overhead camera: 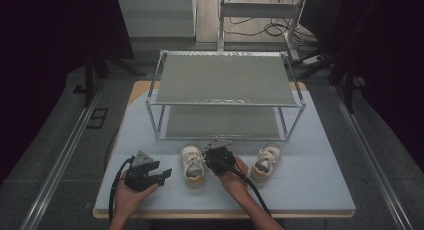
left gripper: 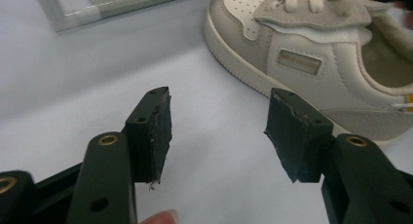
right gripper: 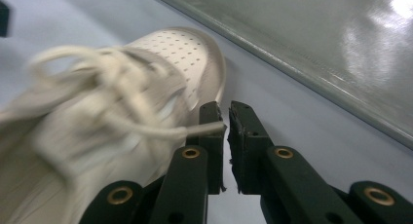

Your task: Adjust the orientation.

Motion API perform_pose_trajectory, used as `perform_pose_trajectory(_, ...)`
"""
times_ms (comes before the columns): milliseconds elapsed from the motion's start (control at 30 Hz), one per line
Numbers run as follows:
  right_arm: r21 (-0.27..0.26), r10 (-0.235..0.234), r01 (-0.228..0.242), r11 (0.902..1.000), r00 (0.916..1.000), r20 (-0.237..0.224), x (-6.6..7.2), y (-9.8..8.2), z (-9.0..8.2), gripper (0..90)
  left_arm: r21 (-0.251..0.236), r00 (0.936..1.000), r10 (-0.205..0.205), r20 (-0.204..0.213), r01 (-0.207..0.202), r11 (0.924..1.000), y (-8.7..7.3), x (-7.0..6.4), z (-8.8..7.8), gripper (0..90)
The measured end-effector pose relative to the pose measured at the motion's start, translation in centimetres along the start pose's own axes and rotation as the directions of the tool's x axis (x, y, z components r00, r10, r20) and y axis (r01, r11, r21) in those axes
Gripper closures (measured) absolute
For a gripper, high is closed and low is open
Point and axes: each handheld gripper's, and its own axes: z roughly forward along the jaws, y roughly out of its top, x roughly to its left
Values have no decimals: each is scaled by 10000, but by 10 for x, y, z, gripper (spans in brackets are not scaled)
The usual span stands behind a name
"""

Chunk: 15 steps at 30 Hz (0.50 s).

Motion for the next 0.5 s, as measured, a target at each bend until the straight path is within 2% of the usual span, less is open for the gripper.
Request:
perform_pose_trajectory(33, 0, 0, 0, 10000, 10000, 0, 0, 0, 0, 841, 0, 10000, 0, 0, 0, 10000, 0, 0, 0, 421)
perform_pose_trajectory(100, -142, -33, 30, 9999, 9998, -211, 3, -8, -14, 858, 4, 10000, -30, -34, 30, 10000, 0, 1, -1, 421)
perform_pose_trajectory(233, 98, -70, 77, 9999, 9977, -681, 8, -28, -28, 875, -84, 10000, -57, -42, 57, 9999, 0, 1, -4, 421)
perform_pose_trajectory(300, 209, -35, 53, 9998, 9964, -852, 9, -34, -30, 877, -103, 10000, -70, -39, 69, 9999, 0, 1, -5, 421)
perform_pose_trajectory(333, 314, -49, 87, 9995, 9930, -1182, 14, -42, -33, 882, -126, 9999, -97, -68, 96, 9999, 0, 2, -5, 421)
perform_pose_trajectory(433, 376, -267, 328, 9988, 9882, -1510, 23, -47, -31, 888, -155, 9998, -135, -110, 134, 9998, 0, 4, -7, 421)
perform_pose_trajectory(500, 343, -374, 426, 9985, 9894, -1400, 25, -47, -30, 887, -203, 9997, -189, -127, 186, 9996, 0, 4, -8, 421)
